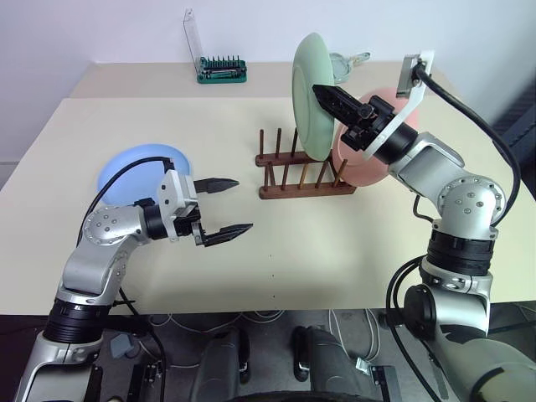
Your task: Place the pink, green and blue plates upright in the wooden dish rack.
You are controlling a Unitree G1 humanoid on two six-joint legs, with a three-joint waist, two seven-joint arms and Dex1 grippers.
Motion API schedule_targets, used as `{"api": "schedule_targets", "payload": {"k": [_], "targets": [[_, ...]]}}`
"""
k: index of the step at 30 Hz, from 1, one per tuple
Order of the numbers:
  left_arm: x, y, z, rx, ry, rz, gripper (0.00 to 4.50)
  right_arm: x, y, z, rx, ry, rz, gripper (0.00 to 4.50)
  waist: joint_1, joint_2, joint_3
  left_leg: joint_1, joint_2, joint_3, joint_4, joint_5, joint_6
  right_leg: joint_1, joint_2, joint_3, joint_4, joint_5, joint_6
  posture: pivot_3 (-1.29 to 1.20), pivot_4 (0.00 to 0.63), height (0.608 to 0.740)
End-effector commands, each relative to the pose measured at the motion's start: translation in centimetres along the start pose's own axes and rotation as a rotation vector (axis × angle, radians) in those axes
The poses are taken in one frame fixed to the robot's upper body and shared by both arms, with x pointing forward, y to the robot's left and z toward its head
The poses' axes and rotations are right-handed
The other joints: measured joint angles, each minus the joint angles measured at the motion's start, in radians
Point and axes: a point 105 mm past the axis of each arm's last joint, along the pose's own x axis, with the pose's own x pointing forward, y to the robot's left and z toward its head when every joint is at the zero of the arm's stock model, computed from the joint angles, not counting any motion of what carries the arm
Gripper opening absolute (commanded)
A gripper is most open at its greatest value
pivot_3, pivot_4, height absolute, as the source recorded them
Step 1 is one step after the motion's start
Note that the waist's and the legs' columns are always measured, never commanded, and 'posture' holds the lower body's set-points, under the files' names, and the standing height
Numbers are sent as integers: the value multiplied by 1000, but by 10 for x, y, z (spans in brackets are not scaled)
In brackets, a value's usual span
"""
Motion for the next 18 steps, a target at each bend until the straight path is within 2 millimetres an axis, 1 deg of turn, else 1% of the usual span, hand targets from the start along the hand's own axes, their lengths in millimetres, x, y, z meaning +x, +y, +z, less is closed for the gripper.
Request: {"api": "schedule_targets", "payload": {"k": [1, 8, 12, 14, 15, 18], "targets": [[0, -1, 3, 11, -9, 4, 4471, -3, 4, 9, -5, -37, 9, 0, 0, 0, 0, 0, 0, 0, 0, 0, 0, 0, 0, 0, 0, 0, 0, 0, 150, 740], [0, -1, 3, 11, -9, 10, 4471, -9, -10, -1, 60, -35, -44, 0, 0, 0, 0, 0, 0, 0, 0, 0, 0, 0, 0, 0, -1, 0, 0, 0, 150, 740], [0, 0, 3, 12, -11, 13, 4471, -11, -15, -3, 83, -40, -61, 0, 0, 0, 0, 0, 0, 0, 0, 0, 0, 0, 0, 0, -1, 0, 0, 0, 150, 740], [0, 1, 3, 13, -11, 15, 4500, -12, -16, -4, 86, -40, -66, 702, 0, 0, 0, 0, 0, 0, -1, 0, 0, 0, 0, 0, -1, 0, -1, 0, 150, 740], [0, 1, 3, 14, -11, 15, 4500, -13, -17, -4, 88, -40, -68, 968, 0, 0, 0, 0, 0, 0, -1, 0, 0, 0, 0, 0, -1, 0, -1, 0, 150, 740], [0, 1, 3, 14, -11, 16, 4500, -13, -17, -5, 89, -39, -71, 2403, 0, 0, 0, 0, 0, 0, -1, 0, 0, 0, 0, 0, -1, 0, -1, 0, 150, 740]]}}
